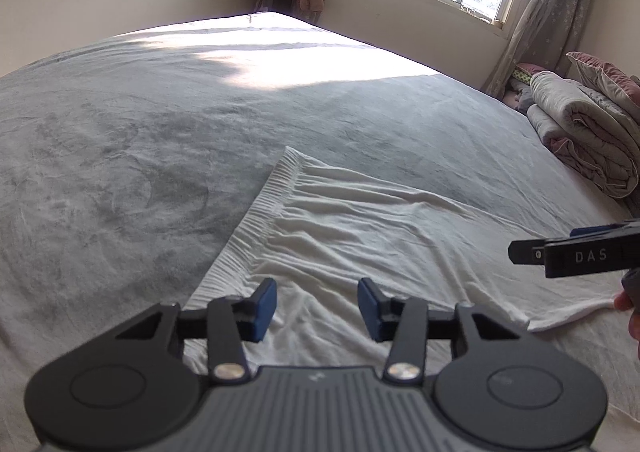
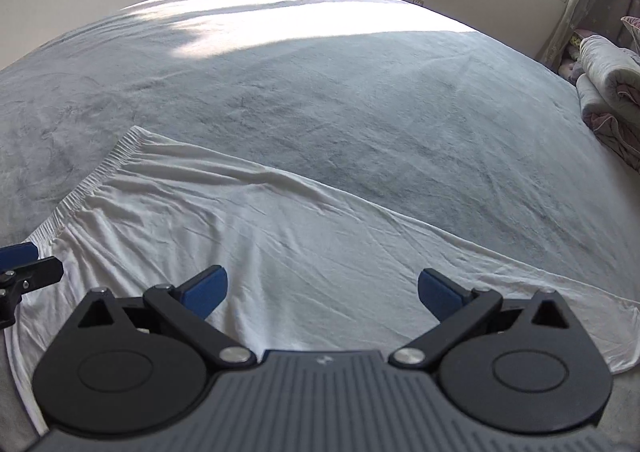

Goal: Fold clothes
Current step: 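Grasp the white trouser waistband with the left tool while the right tool grasps the trouser fabric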

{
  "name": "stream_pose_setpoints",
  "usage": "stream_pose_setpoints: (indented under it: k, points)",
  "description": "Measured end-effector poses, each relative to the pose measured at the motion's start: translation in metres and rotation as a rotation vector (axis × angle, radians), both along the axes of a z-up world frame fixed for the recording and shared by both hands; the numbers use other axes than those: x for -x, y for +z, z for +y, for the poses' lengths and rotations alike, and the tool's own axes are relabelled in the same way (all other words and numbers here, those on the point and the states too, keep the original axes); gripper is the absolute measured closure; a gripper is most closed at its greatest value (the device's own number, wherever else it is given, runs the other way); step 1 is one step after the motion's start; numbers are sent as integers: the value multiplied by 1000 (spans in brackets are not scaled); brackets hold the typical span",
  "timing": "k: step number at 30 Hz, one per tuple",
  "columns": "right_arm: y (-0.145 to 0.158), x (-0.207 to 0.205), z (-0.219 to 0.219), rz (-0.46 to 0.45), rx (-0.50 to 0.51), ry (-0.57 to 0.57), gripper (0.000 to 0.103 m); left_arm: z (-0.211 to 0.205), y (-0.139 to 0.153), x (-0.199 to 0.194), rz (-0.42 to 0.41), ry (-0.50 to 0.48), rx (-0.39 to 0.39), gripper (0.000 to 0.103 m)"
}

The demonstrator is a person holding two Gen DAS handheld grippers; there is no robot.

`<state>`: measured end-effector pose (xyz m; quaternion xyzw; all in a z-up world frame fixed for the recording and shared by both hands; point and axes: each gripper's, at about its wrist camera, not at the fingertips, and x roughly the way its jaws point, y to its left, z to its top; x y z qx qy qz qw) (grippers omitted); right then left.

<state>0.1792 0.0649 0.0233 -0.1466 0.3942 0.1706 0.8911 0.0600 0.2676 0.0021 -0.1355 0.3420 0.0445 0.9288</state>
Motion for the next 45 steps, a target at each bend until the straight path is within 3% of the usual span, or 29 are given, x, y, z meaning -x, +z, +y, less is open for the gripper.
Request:
stream_pose_setpoints:
  k: [4, 8, 13, 19, 25, 30, 33, 36, 37, 38, 39, 45]
  points:
    - [-11, -26, 22, -13, 32, 44, 0, 3, -1, -3, 6, -15, 15, 78]
    - [-18, -49, 37, -31, 56, 20, 0, 3, -5, -7, 28, -25, 27, 82]
    - [-28, -69, 34, -22, 27, -4, 1, 2, -11, -9, 56, -30, 7, 83]
    - [-43, -87, 21, 10, 4, -44, 14, 7, -17, -14, 91, -18, 17, 83]
    - [-55, -99, 6, 40, -53, -93, 14, 6, -19, -17, 99, -24, 8, 83]
    - [-55, -103, 12, 48, -42, -93, 19, 11, -21, -19, 106, -19, 26, 83]
    - [-53, -98, 14, 57, -56, -79, 34, 14, -22, -19, 109, -15, 38, 83]
    - [-51, -93, 19, 70, -63, -63, 56, 16, -22, -19, 108, -17, 46, 83]
    - [-50, -91, 20, 75, -63, -57, 68, 17, -23, -19, 108, -18, 48, 83]
    - [-49, -91, 22, 73, -53, -56, 89, 18, -23, -19, 108, -18, 51, 83]
    - [-49, -90, 24, 76, -44, -58, 103, 19, -24, -19, 108, -17, 54, 83]
    - [-34, -75, 27, 41, -24, -72, 102, 25, -27, -18, 109, -15, 73, 87]
